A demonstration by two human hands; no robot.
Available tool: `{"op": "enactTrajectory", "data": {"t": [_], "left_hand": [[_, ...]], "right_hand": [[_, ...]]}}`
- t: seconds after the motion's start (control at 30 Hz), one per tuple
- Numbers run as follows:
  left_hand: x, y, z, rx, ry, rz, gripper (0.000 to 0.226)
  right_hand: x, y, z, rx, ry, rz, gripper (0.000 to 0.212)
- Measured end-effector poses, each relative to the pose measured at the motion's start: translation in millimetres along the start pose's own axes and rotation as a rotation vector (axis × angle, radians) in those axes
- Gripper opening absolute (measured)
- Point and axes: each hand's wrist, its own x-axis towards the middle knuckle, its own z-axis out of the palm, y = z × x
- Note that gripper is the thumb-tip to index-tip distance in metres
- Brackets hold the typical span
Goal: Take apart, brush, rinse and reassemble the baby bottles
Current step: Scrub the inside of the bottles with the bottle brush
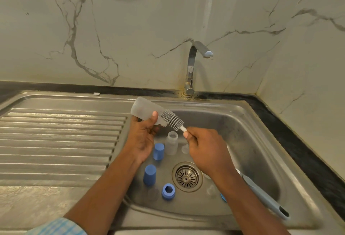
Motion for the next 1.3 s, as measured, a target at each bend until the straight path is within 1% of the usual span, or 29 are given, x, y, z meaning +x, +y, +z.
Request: {"op": "enactTrajectory", "data": {"t": [0.03, 0.1, 0.2, 0.3, 0.37, 0.43, 0.57, 0.67, 0.73, 0.77, 0.83, 0.87, 0.93, 1.0, 1.13, 1.23, 1.3], "left_hand": [[-1, -1, 0, 0.016, 0.012, 0.008, 0.08], [-2, -2, 2, 0.037, -0.003, 0.023, 0.08], [-8, 1, 4, 0.004, -0.068, 0.009, 0.068], [-11, 3, 4, -0.033, -0.088, -0.051, 0.06], [-10, 1, 7, 0.057, -0.1, -0.072, 0.05], [-10, -4, 8, 0.186, -0.131, -0.057, 0.041], [-14, -15, 11, 0.422, -0.221, 0.011, 0.046], [-17, -20, 15, 0.609, -0.195, 0.128, 0.056], [-17, -20, 15, 0.639, -0.164, 0.179, 0.062], [-17, -19, 14, 0.639, -0.145, 0.199, 0.062], [-15, -17, 11, 0.653, -0.102, 0.236, 0.06], [-14, -16, 9, 0.65, -0.089, 0.254, 0.059], [-13, -14, 8, 0.634, -0.074, 0.272, 0.057], [-13, -14, 9, 0.642, -0.077, 0.261, 0.058], [-14, -20, 12, 0.671, -0.129, 0.254, 0.059], [-15, -22, 12, 0.713, -0.151, 0.262, 0.059], [-15, -21, 12, 0.704, -0.155, 0.25, 0.06]], "right_hand": [[0, 1, 1, 0.0, 0.006, 0.01, 0.042], [0, 2, 0, 0.016, 0.037, 0.012, 0.038], [2, 5, -5, 0.021, 0.09, 0.035, 0.033], [4, 13, -9, 0.022, 0.125, 0.076, 0.034], [5, 18, -13, 0.004, 0.144, 0.102, 0.032], [7, 21, -18, 0.007, 0.169, 0.121, 0.033], [9, 24, -23, -0.021, 0.186, 0.149, 0.031], [10, 26, -24, -0.059, 0.163, 0.166, 0.034], [10, 22, -23, -0.028, 0.127, 0.122, 0.036], [8, 17, -20, -0.001, 0.096, 0.079, 0.034], [3, 5, -12, -0.002, 0.044, -0.033, 0.025], [0, -1, -9, -0.023, 0.026, -0.079, 0.025], [0, -5, -4, -0.041, 0.026, -0.108, 0.025], [5, -1, -6, -0.029, 0.071, -0.053, 0.024], [11, 13, -13, -0.001, 0.148, 0.126, 0.03], [14, 17, -15, -0.07, 0.166, 0.175, 0.027], [15, 19, -18, -0.067, 0.18, 0.176, 0.028]]}}
